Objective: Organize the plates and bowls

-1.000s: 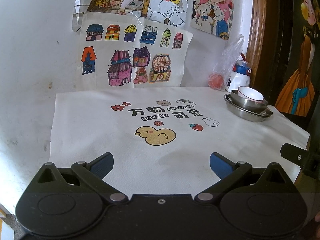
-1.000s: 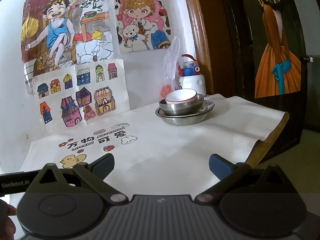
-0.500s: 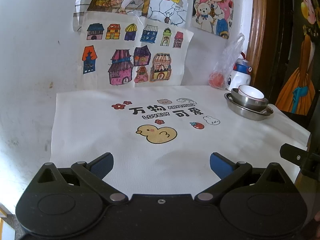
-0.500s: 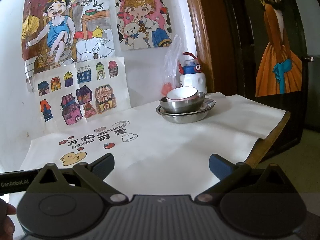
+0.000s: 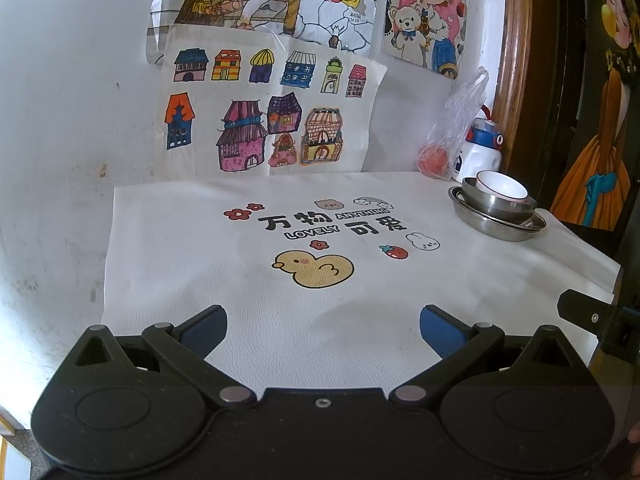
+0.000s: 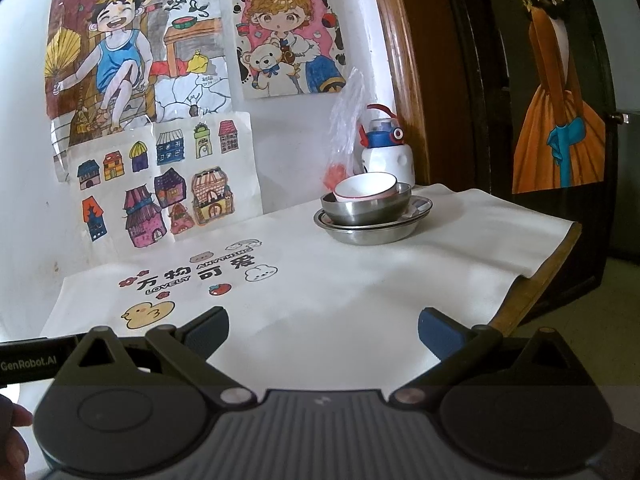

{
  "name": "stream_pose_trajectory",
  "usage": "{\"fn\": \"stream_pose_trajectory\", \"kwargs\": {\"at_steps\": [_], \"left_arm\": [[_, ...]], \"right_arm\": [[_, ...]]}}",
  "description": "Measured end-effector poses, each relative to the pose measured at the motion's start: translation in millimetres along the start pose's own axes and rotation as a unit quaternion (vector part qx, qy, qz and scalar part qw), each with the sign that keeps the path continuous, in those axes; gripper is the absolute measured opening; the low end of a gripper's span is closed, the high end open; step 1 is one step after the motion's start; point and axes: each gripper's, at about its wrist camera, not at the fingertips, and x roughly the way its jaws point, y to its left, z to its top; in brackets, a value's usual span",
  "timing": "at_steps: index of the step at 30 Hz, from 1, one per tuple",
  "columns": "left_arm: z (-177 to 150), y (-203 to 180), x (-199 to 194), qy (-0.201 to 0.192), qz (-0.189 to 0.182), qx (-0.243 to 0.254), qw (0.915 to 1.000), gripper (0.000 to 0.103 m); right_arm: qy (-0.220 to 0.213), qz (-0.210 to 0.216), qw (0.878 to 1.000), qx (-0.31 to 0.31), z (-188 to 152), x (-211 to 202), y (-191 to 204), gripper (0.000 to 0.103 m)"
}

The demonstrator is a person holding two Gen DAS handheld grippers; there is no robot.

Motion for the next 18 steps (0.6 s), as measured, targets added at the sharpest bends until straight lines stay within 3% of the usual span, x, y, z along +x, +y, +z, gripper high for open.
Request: {"fn": "stream_pose_trajectory", "kwargs": {"at_steps": [18], "left_arm": [[2.7, 1.0, -2.2, 0.001, -0.012, -0.003, 0.9999, 0.102]], "right_arm": [[0.000, 0.001, 1.000, -0.004, -0.1, -0.8, 1.1, 0.103]]}}
